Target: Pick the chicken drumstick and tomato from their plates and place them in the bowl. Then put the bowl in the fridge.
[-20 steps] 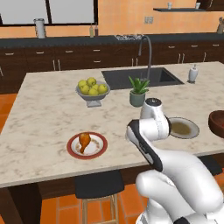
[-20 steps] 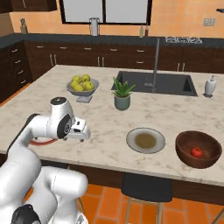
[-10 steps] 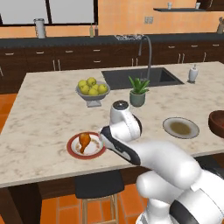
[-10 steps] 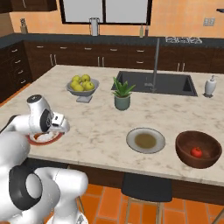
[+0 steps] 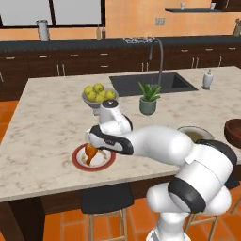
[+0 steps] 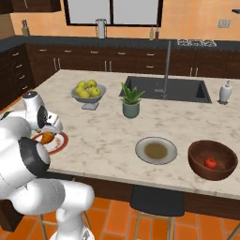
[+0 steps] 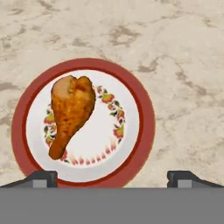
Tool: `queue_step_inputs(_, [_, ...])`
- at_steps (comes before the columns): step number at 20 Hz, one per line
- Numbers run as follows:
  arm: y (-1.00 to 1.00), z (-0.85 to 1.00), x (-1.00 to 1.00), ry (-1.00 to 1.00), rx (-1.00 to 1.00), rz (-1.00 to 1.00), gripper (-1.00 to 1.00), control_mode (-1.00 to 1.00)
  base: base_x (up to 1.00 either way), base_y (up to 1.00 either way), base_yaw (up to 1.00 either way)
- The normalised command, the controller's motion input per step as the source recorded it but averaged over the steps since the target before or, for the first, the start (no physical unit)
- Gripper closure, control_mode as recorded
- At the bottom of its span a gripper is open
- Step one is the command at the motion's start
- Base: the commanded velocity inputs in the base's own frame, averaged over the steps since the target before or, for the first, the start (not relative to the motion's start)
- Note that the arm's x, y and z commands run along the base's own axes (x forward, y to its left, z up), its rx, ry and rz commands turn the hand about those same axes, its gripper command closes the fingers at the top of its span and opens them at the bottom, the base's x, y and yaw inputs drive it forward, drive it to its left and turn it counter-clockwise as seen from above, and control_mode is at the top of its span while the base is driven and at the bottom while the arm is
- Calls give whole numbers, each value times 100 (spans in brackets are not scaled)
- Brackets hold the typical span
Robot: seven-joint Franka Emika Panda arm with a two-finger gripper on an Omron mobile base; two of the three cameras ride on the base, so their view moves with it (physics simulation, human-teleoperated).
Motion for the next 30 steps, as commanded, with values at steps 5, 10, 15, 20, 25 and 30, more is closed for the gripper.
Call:
queue_step_inputs(5, [73,-16,36,5,2,0,-100,-100,0,0,0])
queue_step_inputs(10, [42,-29,39,9,1,0,-100,-100,0,0,0])
queue_step_inputs(15, [0,-51,24,5,0,0,-100,-100,0,0,0])
queue_step_inputs(20, [-6,-42,2,0,0,0,-100,-100,0,0,0])
queue_step_inputs(25, [-4,-42,0,0,0,0,-100,-100,0,0,0])
queue_step_inputs(30, [-10,-15,1,0,0,0,-100,-100,0,0,0])
